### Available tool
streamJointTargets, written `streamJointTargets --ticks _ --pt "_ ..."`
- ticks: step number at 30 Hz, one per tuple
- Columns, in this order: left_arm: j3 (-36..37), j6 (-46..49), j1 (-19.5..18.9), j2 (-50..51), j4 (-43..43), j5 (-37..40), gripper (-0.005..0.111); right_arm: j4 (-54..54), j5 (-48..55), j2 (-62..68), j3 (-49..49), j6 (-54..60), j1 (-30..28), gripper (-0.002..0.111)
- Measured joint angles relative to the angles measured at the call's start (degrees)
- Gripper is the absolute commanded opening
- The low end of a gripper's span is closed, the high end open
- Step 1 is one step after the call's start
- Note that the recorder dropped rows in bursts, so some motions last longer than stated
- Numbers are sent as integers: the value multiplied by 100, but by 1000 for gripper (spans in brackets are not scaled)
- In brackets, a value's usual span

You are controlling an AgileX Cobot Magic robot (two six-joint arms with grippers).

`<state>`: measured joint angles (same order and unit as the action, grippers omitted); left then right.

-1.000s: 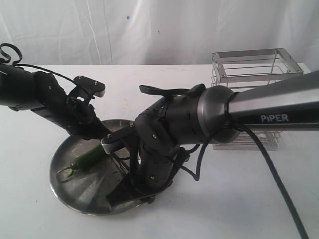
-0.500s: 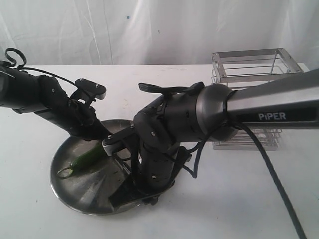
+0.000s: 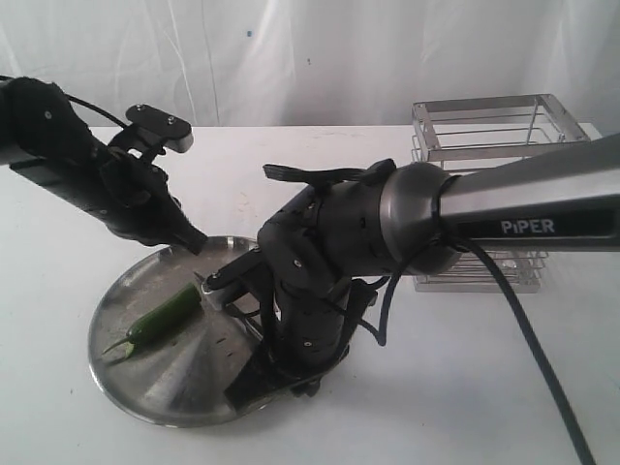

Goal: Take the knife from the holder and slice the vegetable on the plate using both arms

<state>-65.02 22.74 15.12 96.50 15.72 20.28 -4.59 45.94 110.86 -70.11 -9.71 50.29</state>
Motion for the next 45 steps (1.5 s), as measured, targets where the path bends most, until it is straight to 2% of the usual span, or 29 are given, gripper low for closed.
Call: streamJointTargets --ticks 9,16,20,25,29,33,37,41,45 --pt "0 -459 0 -950 -105 1019 0 -234 578 -428 0 0 0 0" --pt "67 -597 0 -1355 -119 1534 0 -317 509 -623 0 346 -35 0" --pt "543 -597 0 -1443 -60 1358 0 -339 442 -671 0 402 -170 0" --pt "1258 -597 0 -1441 248 524 0 -839 267 -850 0 228 -195 0" --pt "1303 -597 0 -1441 339 312 0 -1697 504 -974 0 -177 -198 0" --pt "1238 -558 0 -1441 470 211 0 -1987 903 -1165 89 -161 -198 0" --pt "1238 254 24 -1441 605 167 0 -1999 846 -1490 322 -31 -248 0" --pt "1344 1579 199 -1243 1151 161 0 -1922 592 -1720 509 8 -535 0" --pt "1385 2822 395 -1049 1495 289 0 -1155 606 -1756 643 585 -989 0"
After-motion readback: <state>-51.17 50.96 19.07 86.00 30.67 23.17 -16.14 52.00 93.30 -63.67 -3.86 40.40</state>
